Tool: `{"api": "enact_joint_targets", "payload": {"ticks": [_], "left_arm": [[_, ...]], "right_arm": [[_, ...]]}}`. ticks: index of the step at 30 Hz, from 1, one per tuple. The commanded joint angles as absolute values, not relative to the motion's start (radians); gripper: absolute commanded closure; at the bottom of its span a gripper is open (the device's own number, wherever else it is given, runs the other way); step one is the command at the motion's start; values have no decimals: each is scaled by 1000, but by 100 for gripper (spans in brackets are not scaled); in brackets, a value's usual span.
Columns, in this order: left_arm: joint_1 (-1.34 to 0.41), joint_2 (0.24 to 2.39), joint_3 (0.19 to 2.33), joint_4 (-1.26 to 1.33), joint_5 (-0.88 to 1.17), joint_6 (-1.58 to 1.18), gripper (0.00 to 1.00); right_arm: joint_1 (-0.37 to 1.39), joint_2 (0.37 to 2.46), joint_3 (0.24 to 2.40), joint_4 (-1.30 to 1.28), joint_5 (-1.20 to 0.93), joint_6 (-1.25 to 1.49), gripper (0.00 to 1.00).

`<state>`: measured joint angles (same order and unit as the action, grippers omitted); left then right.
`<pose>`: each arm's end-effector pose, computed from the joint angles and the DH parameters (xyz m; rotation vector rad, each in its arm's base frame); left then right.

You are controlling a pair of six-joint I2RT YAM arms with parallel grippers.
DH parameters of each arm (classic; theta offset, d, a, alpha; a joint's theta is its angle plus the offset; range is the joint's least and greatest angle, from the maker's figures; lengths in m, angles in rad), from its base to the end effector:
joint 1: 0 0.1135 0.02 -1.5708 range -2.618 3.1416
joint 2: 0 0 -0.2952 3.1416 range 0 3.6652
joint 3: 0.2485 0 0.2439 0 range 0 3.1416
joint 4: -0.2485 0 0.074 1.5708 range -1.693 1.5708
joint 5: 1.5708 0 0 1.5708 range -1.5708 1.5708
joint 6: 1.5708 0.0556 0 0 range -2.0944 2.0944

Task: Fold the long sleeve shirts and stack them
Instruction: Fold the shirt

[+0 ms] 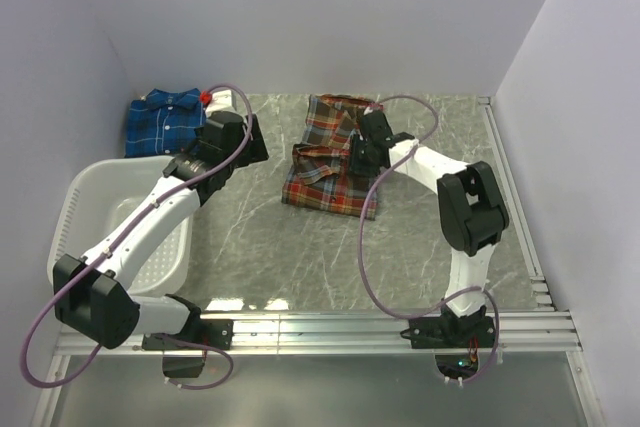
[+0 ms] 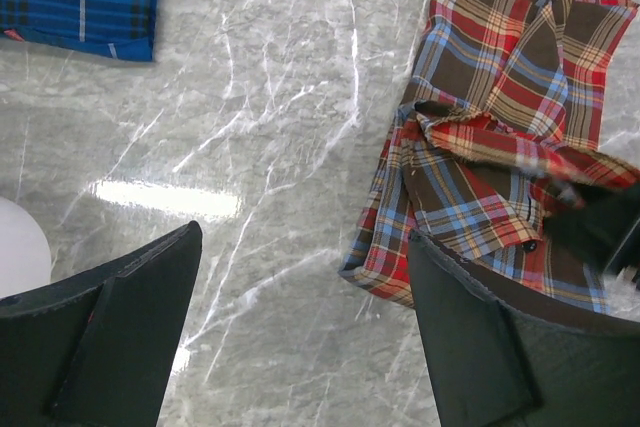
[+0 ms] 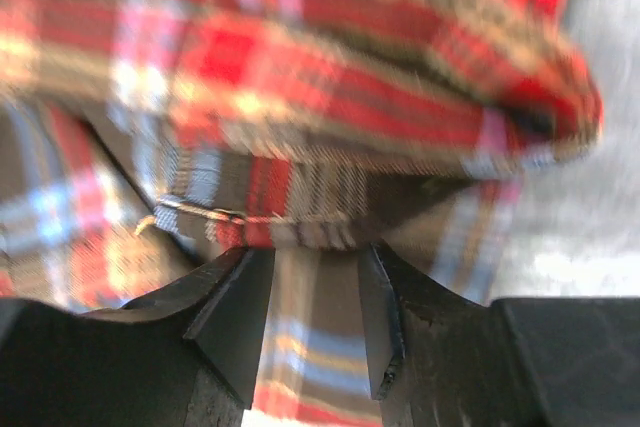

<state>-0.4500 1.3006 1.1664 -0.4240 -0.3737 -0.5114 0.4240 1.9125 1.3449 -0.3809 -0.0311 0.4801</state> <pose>0.2701 -0.1079 0.3592 -0.2818 2.0727 -0.1847 0.3876 0.1768 0.2098 0.0592 2.5660 0.3964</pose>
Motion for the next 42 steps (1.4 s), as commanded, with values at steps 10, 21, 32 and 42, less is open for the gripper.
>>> {"api": "enact_joint_targets", "payload": {"ticks": [10, 21, 32, 42], "left_arm": [[-445, 1293, 1158, -383, -408, -477, 11], [-445, 1293, 1158, -391, -410, -482, 11], [-439, 1264, 1149, -384, -433, -483, 12], [-436, 1269, 1149, -384, -428, -483, 12]], "right_arm": [[351, 2134, 1718, -397, 38, 445, 54], [356, 2073, 1832, -437, -55, 324, 53], [425, 2058, 1732, -341, -371, 331, 53], [420, 2235, 1851, -354, -448, 292, 54]]}}
